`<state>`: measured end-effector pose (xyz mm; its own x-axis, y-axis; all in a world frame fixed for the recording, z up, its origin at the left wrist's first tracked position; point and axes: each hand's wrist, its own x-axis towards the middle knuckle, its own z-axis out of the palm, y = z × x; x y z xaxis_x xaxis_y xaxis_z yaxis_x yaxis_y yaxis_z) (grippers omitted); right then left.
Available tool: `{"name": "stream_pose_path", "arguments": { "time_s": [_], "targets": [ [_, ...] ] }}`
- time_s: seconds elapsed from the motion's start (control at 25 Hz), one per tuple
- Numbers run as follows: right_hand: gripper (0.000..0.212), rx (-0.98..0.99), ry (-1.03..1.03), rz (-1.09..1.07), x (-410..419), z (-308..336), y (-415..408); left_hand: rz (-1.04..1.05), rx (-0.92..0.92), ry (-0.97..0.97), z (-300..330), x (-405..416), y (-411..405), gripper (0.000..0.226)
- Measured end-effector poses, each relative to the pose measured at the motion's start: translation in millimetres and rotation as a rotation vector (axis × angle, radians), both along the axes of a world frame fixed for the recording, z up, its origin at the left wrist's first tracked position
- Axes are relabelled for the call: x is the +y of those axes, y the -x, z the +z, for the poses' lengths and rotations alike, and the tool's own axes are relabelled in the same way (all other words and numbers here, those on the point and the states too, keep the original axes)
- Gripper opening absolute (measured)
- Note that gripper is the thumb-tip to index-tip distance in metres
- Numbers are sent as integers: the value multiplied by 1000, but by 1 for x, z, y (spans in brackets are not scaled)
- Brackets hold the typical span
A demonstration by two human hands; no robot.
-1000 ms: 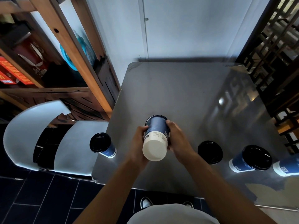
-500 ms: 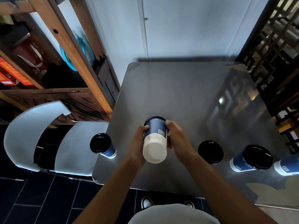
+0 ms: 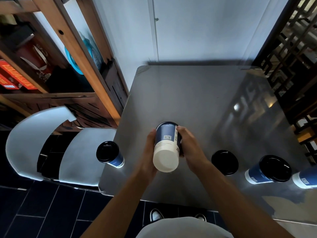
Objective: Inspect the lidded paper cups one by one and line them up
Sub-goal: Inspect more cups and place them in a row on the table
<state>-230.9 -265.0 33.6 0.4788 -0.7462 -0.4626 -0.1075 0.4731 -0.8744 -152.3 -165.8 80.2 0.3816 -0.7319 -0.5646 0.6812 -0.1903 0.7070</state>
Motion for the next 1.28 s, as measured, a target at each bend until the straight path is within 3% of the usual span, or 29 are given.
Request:
{"name": "stream_pose_path", "arguments": {
  "time_s": [0.12,0.16,0.24,0.44,0.6,0.72,0.88,1.04,1.28],
  "targets": [
    [30,-6,-2,-7,-6,2,1,32,-114,0,-4,-2,1,70],
    [27,13,14,-11,-7,3,2,46,-108,-8,-3,-2,1,60],
    [22,35,52,-9,-8,4,2,46,-53,-33,-1,-1,-1,37],
    [30,-63,-24,-25,0,11,1,154,137,-12,5,-2,-4,32],
    [68,-139,-107,-62,4,13,-3,139,169,10,6,-4,2,41],
    [79,-143,-141,-90,2,14,-4,136,155,-4,6,-5,2,34],
    [67,-99,-102,-54,-3,10,-5,82,113,-28,6,-5,-1,38],
    [23,-38,35,20,-7,11,3,-24,79,6,6,-2,-5,51],
    [20,8,62,35,-5,8,-1,-70,51,25,-3,-4,-12,35]
  ]
}}
